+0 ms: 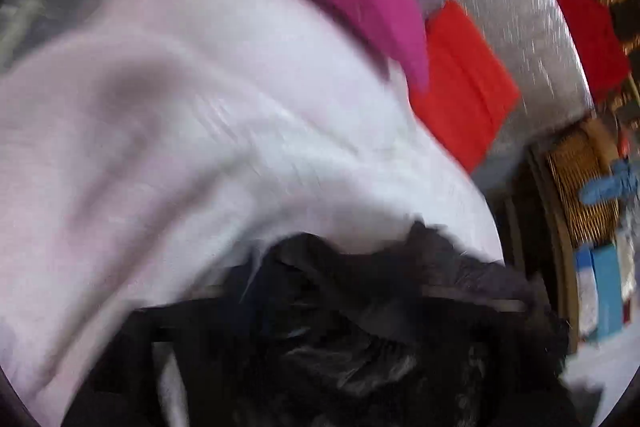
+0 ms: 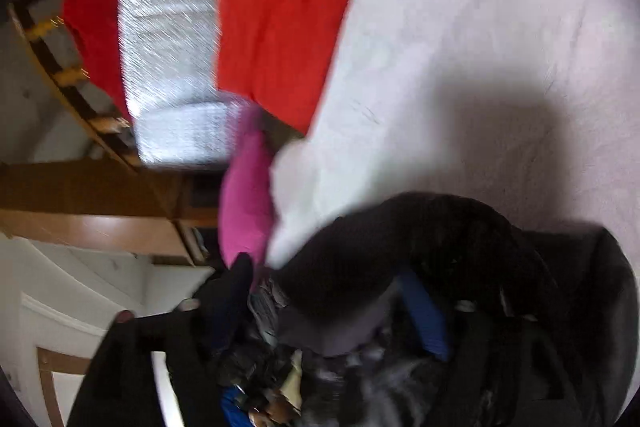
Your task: Fold large clothes
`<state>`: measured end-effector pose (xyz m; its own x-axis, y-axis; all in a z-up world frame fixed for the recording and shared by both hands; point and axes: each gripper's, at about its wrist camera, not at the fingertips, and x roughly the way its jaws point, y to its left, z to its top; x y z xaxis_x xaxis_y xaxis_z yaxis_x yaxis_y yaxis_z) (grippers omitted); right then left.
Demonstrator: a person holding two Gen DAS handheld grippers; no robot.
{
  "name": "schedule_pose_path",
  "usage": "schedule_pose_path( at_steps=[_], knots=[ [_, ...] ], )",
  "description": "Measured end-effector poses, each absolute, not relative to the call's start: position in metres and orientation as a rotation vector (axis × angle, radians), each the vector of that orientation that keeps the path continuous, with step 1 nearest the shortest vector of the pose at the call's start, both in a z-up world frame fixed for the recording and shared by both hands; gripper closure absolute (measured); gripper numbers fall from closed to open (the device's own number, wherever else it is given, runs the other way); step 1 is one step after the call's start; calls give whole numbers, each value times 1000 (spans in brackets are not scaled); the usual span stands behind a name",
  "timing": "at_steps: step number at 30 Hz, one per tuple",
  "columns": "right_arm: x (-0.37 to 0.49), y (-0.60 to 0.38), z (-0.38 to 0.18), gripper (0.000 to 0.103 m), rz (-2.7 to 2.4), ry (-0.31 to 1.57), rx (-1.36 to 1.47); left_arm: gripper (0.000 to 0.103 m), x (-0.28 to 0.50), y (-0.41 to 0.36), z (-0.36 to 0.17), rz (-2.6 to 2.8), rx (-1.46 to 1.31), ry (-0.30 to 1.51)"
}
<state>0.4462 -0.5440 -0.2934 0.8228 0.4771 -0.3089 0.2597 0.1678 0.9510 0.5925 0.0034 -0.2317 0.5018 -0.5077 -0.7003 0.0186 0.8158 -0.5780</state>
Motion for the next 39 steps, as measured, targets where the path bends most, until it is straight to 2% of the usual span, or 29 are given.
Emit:
schedule_pose_path(
  at_steps=[2, 6, 12, 14, 16, 18, 22, 27, 33, 39],
  knots=[
    [426, -543, -267, 9, 89, 604, 1325, 18, 563, 13, -210, -324, -550, 908],
    [382, -523, -225, 9, 25, 634, 1095, 18, 500, 12, -186, -325, -468, 886],
    [318, -484, -208, 9, -48, 664, 893, 18, 418, -4, -207, -289, -464, 881],
    [300, -473, -210, 13, -58, 678, 825, 18, 406, -15, -216, -241, -413, 881],
    [297, -451, -211, 24, -77, 704, 712, 18, 400, -28, -219, -224, -354, 877],
    [297, -436, -213, 28, -81, 726, 637, 18, 398, -41, -222, -217, -266, 877],
    [301, -404, -210, 29, -64, 738, 483, 18, 400, -57, -233, -142, -106, 828],
    [325, -382, -222, 30, -97, 765, 365, 18, 416, -65, -253, -113, -49, 855],
    [343, -402, -268, 37, -191, 918, 379, 16, 427, -81, -269, -81, 70, 815],
    [336, -408, -275, 38, -180, 956, 380, 15, 439, -84, -279, -99, 110, 847]
  ],
)
